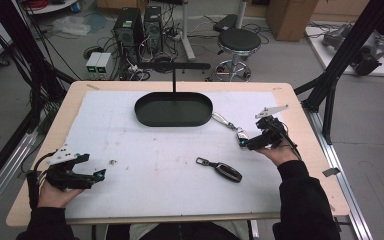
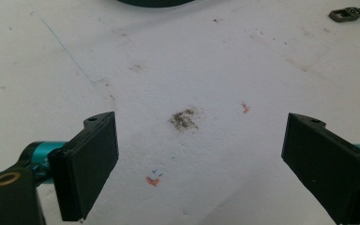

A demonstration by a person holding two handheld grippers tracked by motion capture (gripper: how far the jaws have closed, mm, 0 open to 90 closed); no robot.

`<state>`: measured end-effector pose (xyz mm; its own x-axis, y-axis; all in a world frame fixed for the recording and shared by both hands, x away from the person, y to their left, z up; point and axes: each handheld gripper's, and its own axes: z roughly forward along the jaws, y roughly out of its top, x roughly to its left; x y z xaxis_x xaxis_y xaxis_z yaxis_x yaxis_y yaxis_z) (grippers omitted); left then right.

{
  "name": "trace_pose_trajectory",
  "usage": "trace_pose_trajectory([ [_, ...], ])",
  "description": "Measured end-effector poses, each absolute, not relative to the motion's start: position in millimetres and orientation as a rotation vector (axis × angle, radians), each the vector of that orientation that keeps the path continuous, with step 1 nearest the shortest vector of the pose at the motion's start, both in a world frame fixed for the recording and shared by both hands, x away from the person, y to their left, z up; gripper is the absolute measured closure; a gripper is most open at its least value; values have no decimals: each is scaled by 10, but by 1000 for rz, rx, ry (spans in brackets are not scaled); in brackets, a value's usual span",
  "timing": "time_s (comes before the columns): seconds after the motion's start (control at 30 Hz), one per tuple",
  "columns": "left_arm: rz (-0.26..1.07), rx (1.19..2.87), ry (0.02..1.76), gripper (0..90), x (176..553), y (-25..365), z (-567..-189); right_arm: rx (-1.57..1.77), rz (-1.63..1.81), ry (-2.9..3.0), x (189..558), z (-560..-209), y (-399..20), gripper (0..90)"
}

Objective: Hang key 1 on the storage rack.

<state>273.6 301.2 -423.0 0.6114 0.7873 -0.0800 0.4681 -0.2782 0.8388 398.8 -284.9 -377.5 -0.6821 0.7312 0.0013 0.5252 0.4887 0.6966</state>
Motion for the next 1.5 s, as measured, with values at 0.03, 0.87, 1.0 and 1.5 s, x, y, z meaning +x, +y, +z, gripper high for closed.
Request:
trace_pose_trajectory([
  [0.03, 446, 1926, 996, 115, 2737, 3017, -4228, 1060, 999, 2441, 4020, -3762, -2840, 8],
  [0.87, 438, 1919, 994, 113, 2740, 3005, -4222, 999, 862, 2588, 4527, -3736, -2441, 8],
  [1.0, 430, 1927, 989, 113, 2745, 2997, -4221, 1030, 825, 2599, 4623, -3793, -2446, 8],
  [1.5, 417, 1943, 981, 113, 2772, 2971, -4231, 1049, 789, 2633, 5018, -4039, -2233, 26],
])
